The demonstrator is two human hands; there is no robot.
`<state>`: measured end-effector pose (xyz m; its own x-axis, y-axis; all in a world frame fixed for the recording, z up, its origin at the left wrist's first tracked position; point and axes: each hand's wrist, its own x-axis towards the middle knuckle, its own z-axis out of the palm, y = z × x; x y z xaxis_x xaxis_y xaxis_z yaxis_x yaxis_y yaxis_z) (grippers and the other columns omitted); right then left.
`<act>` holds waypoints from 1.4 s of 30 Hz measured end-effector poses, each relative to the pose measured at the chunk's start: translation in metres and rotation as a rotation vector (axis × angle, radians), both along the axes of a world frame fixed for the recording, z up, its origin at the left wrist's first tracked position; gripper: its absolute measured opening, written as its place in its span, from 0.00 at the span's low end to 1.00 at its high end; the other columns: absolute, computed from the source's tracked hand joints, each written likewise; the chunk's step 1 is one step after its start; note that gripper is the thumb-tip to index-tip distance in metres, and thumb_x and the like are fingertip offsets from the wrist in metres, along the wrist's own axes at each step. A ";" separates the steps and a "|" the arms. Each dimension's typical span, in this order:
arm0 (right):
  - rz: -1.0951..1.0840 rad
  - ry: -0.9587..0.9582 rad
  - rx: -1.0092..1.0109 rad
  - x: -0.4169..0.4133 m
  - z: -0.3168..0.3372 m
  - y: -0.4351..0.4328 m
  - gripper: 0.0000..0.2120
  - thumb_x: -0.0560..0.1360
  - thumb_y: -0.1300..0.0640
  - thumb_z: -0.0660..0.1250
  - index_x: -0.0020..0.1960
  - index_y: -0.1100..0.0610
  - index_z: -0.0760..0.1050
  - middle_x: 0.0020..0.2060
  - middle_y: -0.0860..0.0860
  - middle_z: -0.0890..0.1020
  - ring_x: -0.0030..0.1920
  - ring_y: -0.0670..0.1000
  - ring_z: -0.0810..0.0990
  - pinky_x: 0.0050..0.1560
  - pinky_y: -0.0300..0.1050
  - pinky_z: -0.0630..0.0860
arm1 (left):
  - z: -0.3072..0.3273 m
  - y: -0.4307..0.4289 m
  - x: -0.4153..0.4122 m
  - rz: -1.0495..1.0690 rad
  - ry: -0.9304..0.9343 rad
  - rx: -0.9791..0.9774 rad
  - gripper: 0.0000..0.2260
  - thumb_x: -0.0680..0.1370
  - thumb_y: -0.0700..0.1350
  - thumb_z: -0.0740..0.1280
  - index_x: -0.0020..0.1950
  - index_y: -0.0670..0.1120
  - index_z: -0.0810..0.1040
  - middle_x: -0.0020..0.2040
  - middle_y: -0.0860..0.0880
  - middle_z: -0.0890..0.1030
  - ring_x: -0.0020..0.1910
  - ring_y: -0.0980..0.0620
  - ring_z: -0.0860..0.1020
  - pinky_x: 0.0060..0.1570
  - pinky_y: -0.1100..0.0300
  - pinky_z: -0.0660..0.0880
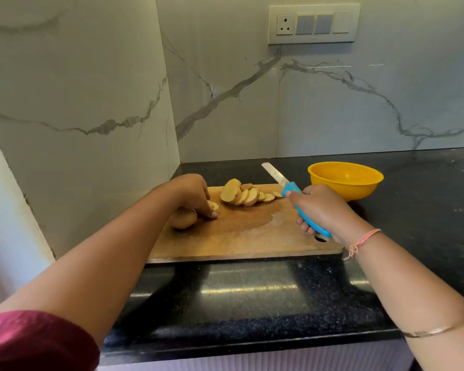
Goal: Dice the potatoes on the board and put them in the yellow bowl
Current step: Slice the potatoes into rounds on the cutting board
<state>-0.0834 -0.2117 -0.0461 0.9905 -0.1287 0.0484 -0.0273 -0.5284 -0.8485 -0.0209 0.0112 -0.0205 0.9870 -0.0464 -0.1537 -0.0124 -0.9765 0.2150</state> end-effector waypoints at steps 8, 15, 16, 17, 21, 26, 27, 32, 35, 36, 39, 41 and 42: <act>-0.036 0.098 0.036 0.006 -0.005 -0.001 0.17 0.80 0.50 0.59 0.61 0.62 0.72 0.32 0.54 0.77 0.28 0.49 0.75 0.27 0.39 0.70 | -0.003 -0.029 -0.004 -0.056 -0.001 -0.022 0.23 0.69 0.58 0.74 0.55 0.42 0.80 0.49 0.46 0.81 0.51 0.48 0.77 0.50 0.56 0.73; -0.040 0.073 0.082 0.006 -0.009 -0.002 0.12 0.80 0.50 0.59 0.56 0.59 0.70 0.32 0.55 0.77 0.27 0.50 0.74 0.27 0.39 0.70 | -0.009 -0.089 -0.016 -0.068 -0.164 0.030 0.21 0.71 0.57 0.73 0.52 0.42 0.77 0.37 0.49 0.72 0.43 0.51 0.73 0.45 0.58 0.74; -0.041 0.066 0.079 0.006 -0.009 -0.002 0.13 0.80 0.50 0.59 0.56 0.59 0.71 0.32 0.55 0.77 0.27 0.50 0.74 0.27 0.39 0.70 | -0.011 -0.094 -0.017 -0.068 -0.190 0.016 0.23 0.70 0.57 0.73 0.55 0.42 0.76 0.39 0.49 0.74 0.44 0.51 0.74 0.45 0.58 0.74; -0.044 0.061 0.073 0.006 -0.009 -0.002 0.13 0.80 0.50 0.59 0.57 0.59 0.71 0.32 0.55 0.77 0.27 0.50 0.74 0.27 0.39 0.70 | -0.013 -0.098 -0.018 -0.072 -0.221 -0.005 0.25 0.70 0.57 0.73 0.58 0.42 0.75 0.43 0.49 0.76 0.44 0.51 0.74 0.44 0.59 0.73; -0.053 0.012 0.068 0.005 -0.011 -0.003 0.14 0.80 0.50 0.59 0.55 0.60 0.72 0.31 0.54 0.77 0.27 0.50 0.74 0.26 0.39 0.70 | -0.025 -0.112 -0.019 -0.059 -0.336 -0.154 0.27 0.70 0.55 0.75 0.61 0.44 0.69 0.53 0.47 0.78 0.46 0.51 0.74 0.41 0.60 0.71; -0.058 -0.042 0.060 0.004 -0.014 -0.006 0.12 0.80 0.50 0.59 0.51 0.59 0.72 0.30 0.54 0.76 0.27 0.49 0.75 0.27 0.40 0.70 | -0.031 -0.115 -0.022 -0.090 -0.395 -0.158 0.24 0.72 0.56 0.73 0.61 0.45 0.73 0.57 0.47 0.75 0.49 0.51 0.75 0.45 0.60 0.74; -0.048 -0.049 0.051 0.004 -0.015 -0.007 0.12 0.80 0.50 0.59 0.51 0.59 0.72 0.30 0.54 0.77 0.27 0.49 0.75 0.27 0.39 0.70 | -0.029 -0.111 -0.026 -0.108 -0.427 -0.126 0.22 0.72 0.55 0.72 0.60 0.46 0.74 0.57 0.49 0.74 0.48 0.52 0.74 0.44 0.61 0.73; 0.037 -0.111 -0.012 0.002 -0.015 -0.002 0.11 0.80 0.49 0.58 0.52 0.56 0.72 0.30 0.53 0.77 0.26 0.49 0.75 0.26 0.39 0.71 | -0.009 -0.056 -0.053 -0.061 -0.565 -0.049 0.09 0.76 0.49 0.70 0.55 0.51 0.77 0.54 0.52 0.77 0.48 0.53 0.75 0.45 0.59 0.75; 0.078 -0.162 -0.036 0.001 -0.015 0.008 0.10 0.79 0.49 0.59 0.52 0.55 0.72 0.30 0.52 0.77 0.25 0.48 0.76 0.27 0.40 0.72 | 0.000 -0.013 -0.067 0.087 -0.413 0.032 0.11 0.74 0.52 0.71 0.55 0.52 0.77 0.53 0.52 0.77 0.48 0.51 0.74 0.45 0.57 0.73; 0.090 -0.183 -0.045 -0.001 -0.014 0.013 0.11 0.79 0.48 0.59 0.52 0.55 0.73 0.30 0.51 0.76 0.25 0.48 0.76 0.27 0.40 0.73 | 0.001 -0.003 -0.071 0.120 -0.343 0.045 0.13 0.74 0.52 0.71 0.56 0.52 0.77 0.52 0.52 0.77 0.48 0.51 0.73 0.45 0.58 0.71; 0.167 -0.212 -0.115 -0.008 -0.012 0.030 0.10 0.79 0.47 0.60 0.52 0.53 0.72 0.31 0.49 0.76 0.24 0.45 0.75 0.24 0.36 0.70 | -0.006 0.014 -0.075 0.159 -0.232 -0.095 0.16 0.73 0.52 0.72 0.60 0.52 0.76 0.54 0.51 0.76 0.49 0.52 0.72 0.45 0.60 0.69; 0.236 -0.219 -0.211 -0.015 -0.011 0.043 0.10 0.79 0.46 0.59 0.50 0.53 0.71 0.32 0.49 0.76 0.26 0.45 0.75 0.24 0.36 0.70 | -0.011 0.020 -0.076 0.157 -0.256 -0.179 0.18 0.72 0.50 0.73 0.61 0.53 0.76 0.59 0.50 0.76 0.50 0.53 0.72 0.47 0.60 0.70; 0.266 -0.232 -0.262 -0.018 -0.012 0.050 0.10 0.79 0.46 0.60 0.50 0.53 0.72 0.33 0.49 0.76 0.28 0.46 0.75 0.26 0.39 0.72 | -0.014 0.024 -0.076 0.157 -0.272 -0.221 0.19 0.72 0.49 0.74 0.62 0.53 0.76 0.60 0.51 0.76 0.51 0.53 0.72 0.47 0.60 0.69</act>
<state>-0.1014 -0.1619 -0.0578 0.9466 0.1756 0.2702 0.3142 -0.6898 -0.6522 -0.0968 0.0350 -0.0343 0.9882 0.1054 0.1115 0.0476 -0.9014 0.4303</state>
